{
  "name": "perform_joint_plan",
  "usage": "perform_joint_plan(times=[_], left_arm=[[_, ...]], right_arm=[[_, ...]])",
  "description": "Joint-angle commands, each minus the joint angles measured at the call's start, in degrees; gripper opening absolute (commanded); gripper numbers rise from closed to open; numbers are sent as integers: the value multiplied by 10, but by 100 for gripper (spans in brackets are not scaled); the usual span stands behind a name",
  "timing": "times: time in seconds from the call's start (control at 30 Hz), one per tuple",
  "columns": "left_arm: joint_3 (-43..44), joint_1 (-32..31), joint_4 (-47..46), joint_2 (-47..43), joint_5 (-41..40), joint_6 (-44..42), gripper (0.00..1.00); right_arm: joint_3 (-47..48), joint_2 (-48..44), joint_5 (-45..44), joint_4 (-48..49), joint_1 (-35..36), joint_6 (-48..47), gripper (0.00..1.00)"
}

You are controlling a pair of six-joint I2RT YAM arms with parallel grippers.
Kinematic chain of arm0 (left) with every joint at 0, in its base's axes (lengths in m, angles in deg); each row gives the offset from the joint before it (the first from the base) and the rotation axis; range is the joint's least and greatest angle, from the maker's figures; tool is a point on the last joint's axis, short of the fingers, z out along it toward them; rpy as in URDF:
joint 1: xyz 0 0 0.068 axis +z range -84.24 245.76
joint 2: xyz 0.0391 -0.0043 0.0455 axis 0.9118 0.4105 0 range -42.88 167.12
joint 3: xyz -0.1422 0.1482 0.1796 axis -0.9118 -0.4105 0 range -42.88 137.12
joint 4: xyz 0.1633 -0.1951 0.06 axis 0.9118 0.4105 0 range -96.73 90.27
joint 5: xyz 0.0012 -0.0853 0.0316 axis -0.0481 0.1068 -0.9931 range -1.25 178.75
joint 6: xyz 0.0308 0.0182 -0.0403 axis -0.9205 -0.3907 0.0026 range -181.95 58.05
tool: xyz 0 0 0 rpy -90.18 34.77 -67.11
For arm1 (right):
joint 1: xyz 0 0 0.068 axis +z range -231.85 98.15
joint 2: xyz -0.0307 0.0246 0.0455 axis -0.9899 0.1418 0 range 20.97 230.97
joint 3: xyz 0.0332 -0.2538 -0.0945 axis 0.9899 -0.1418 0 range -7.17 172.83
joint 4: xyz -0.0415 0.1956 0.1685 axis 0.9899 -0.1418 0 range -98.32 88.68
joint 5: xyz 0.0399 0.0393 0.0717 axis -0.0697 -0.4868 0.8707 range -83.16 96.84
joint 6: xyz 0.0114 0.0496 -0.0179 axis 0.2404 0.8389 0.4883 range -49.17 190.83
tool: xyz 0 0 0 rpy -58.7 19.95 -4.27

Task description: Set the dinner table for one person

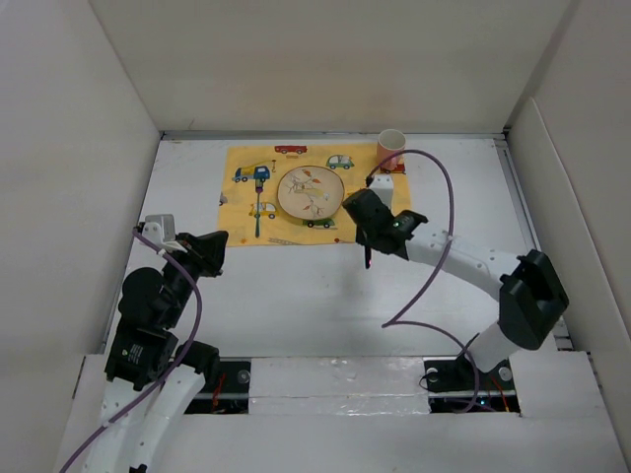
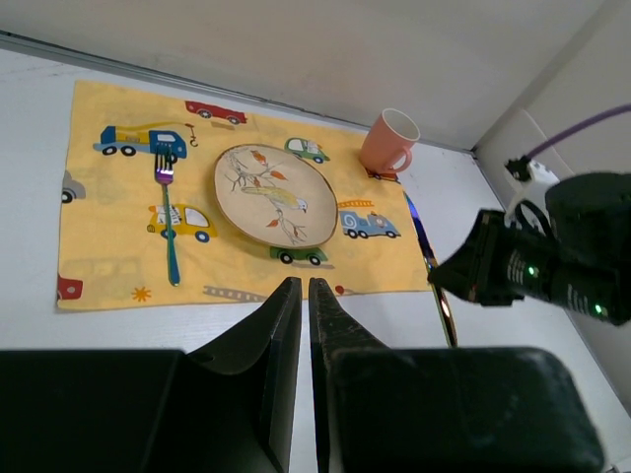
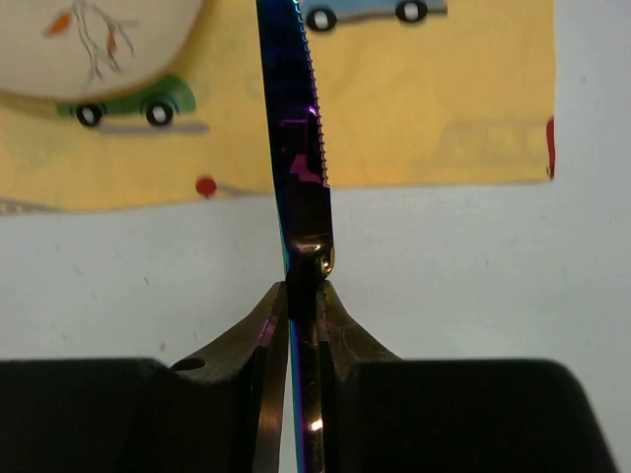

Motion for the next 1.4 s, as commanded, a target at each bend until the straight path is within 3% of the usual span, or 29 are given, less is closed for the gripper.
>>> perform_joint_plan(times=[0.0,0.33,0.67,1.17,1.3,1.37], left_arm=[[25,-3,-18,8,4,-9,6],[27,-3,-18,22,2,-12,6],[27,-3,-22,41,2,-12,6],[25,-3,-25,44,1,-13,6],[23,-3,-26,43,1,-13,7],[23,-3,-26,43,1,-14,7]], right_arm=[[74,49,27,72,-47,-82,0],[297,255,85,53,-136,-156,0],[411,379,136,30,-193,-178,0],[445,441,151,8,-211,-167,0],[425,433,157,20,-211,-156,12],[422,427,158,24,-211,-156,25]])
